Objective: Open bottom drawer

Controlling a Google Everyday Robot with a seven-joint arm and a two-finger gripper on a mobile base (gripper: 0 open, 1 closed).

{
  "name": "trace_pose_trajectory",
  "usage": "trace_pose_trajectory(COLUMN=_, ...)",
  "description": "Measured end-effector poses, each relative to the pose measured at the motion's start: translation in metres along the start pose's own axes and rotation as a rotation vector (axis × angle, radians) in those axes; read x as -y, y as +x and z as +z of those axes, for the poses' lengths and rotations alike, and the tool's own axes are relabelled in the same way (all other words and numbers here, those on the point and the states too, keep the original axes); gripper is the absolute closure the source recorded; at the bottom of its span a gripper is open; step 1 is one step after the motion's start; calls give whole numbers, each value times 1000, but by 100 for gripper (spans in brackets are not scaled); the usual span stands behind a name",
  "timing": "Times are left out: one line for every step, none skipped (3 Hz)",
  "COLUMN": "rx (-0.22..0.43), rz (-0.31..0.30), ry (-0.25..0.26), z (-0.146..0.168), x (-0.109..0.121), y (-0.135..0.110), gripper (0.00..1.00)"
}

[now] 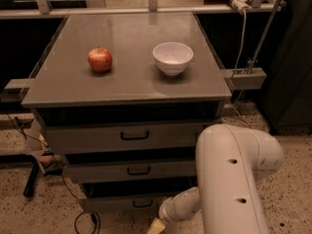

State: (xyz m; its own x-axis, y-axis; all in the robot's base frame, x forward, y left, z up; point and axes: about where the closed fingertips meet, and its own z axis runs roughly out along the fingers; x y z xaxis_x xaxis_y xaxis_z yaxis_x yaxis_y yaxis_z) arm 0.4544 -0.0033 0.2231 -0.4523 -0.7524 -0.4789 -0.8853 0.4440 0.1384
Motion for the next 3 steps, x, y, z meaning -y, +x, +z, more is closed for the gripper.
trace_pose_trajectory(rx=4, rz=-23, ry=40, z=-9, x=17, y=-12, gripper=0)
trace_pose_trajectory(rx=-4, rz=-35, ry=47, z=3, x=28, y=-17, gripper=0)
trace_pose_trajectory(rx=-30, rz=-31, ry=26, z=29, x=31, y=-12, gripper=0)
